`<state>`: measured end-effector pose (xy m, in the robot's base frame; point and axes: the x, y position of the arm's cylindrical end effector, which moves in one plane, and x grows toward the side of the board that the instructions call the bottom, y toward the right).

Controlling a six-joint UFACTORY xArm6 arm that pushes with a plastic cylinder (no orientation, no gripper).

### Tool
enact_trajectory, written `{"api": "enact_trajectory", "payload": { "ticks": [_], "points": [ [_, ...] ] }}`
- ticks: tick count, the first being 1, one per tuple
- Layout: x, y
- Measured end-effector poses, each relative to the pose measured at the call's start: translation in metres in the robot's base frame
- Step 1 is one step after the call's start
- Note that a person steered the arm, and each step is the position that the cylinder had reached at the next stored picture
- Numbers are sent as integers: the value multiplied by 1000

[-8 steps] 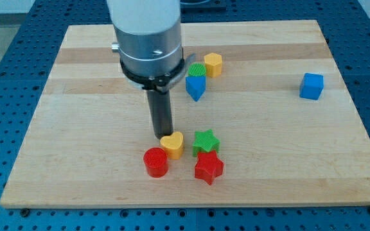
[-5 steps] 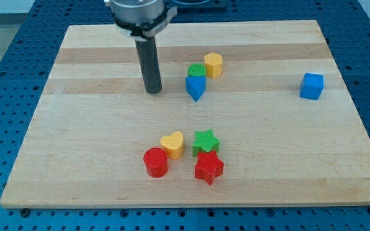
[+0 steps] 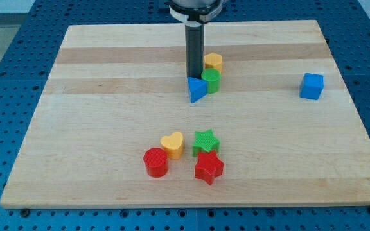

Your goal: Place the triangle in between the heart and green circle diagonally

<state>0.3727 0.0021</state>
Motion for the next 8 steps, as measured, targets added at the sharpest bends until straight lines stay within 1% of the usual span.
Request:
{"api": "enact_trajectory", "payload": {
  "ticks": [2, 8],
  "points": [
    [29, -14],
    [91, -15]
  ]
}}
